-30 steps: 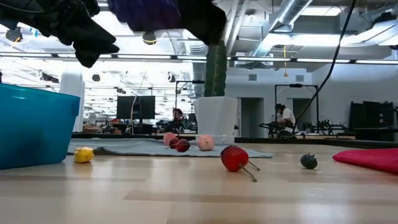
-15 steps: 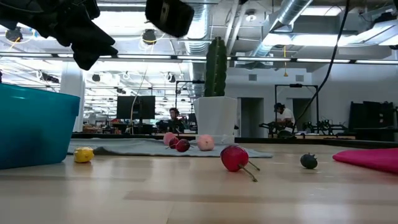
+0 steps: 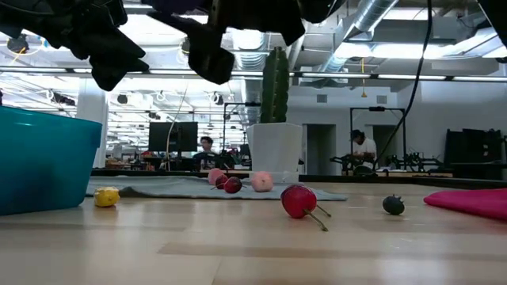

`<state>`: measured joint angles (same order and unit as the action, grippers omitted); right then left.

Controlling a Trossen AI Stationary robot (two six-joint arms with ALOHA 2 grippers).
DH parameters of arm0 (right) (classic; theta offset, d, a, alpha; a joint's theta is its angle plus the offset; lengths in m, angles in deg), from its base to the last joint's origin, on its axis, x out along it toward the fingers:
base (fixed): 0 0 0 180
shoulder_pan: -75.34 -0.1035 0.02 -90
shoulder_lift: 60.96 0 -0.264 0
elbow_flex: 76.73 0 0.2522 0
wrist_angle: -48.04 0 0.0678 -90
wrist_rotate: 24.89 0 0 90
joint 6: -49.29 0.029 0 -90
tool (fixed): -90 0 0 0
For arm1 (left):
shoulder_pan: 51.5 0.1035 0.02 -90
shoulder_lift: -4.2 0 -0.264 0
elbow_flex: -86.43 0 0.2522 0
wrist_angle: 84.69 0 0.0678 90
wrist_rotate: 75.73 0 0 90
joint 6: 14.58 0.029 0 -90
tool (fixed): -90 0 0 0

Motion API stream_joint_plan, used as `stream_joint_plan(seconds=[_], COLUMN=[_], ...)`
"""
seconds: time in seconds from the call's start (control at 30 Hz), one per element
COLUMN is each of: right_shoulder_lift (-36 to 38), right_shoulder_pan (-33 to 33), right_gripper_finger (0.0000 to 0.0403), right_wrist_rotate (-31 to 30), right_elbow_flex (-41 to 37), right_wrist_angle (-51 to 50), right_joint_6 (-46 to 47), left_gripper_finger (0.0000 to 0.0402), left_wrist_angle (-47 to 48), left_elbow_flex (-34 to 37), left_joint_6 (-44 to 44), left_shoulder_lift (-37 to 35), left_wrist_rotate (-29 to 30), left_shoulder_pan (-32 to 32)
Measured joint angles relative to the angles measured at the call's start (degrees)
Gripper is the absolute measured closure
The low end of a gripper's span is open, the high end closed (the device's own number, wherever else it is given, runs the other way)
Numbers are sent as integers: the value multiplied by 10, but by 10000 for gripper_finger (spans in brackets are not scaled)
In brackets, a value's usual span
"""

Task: Pick and placing Produce into tupperware
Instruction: Put the grapes into the blue bin

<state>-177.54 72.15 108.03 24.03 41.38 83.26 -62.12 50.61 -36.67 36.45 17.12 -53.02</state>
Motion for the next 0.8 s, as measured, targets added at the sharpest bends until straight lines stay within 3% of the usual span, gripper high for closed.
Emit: stream_joint_plan(seconds=[0.4, 0.6, 0.8], right_shoulder_lift=[0, -26, -110], right_shoulder_pan=[-83, -119, -122], right_gripper_finger=[154, 154, 154], right_wrist_rotate=[-380, -418, -432], right_elbow_flex=[0, 11, 100], right_wrist_angle=[13, 72, -10], right_joint_6=[-202, -192, -188], left_gripper_finger=[287, 287, 287], left_wrist_angle=[-2, -2, 6], left_elbow_flex=[0, 0, 0], left_joint_6=[37, 38, 18], left_shoulder_lift=[-16, -28, -30], left_wrist_rotate=[0, -16, -25], left_shoulder_pan=[0, 0, 0])
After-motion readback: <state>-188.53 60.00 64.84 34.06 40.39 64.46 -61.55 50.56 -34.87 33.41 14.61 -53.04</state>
